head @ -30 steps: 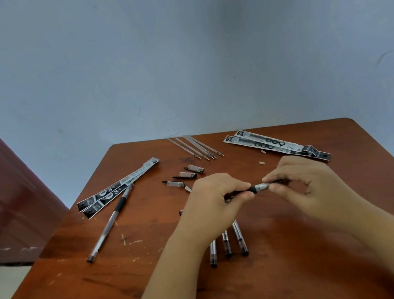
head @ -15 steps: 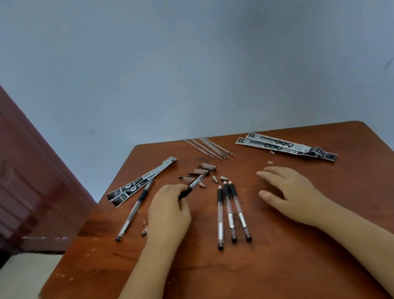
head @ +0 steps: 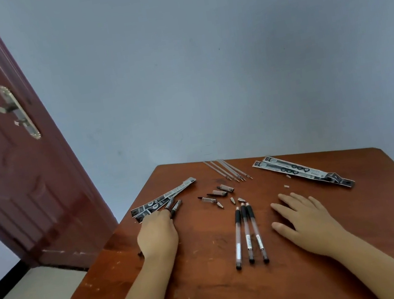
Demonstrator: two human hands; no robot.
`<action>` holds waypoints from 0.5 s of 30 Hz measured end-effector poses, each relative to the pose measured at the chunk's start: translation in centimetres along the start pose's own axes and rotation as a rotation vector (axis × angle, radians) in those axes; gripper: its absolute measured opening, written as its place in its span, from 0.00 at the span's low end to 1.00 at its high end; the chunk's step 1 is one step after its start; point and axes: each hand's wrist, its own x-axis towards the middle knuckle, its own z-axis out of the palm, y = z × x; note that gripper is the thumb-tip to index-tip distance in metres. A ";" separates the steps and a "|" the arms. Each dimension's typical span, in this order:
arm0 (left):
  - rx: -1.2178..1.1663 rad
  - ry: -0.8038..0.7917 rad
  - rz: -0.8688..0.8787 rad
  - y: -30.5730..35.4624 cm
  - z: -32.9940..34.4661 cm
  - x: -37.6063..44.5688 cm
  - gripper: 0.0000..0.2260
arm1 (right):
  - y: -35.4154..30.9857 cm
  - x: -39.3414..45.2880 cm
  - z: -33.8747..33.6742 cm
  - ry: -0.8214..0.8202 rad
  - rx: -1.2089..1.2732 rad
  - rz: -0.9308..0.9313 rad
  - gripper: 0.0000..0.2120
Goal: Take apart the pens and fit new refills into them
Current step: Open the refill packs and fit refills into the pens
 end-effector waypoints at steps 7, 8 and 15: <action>0.031 0.002 0.052 0.1 0.1 0.1 0.10 | 0.0 0.1 0.0 -0.001 0.001 0.001 0.25; 0.017 0.007 0.070 0.3 0.0 -0.1 0.11 | 0.0 0.0 0.0 0.004 0.001 0.002 0.25; -0.132 -0.054 0.256 4.3 -0.3 -0.2 0.19 | 0.4 0.2 -0.7 0.073 0.121 -0.022 0.21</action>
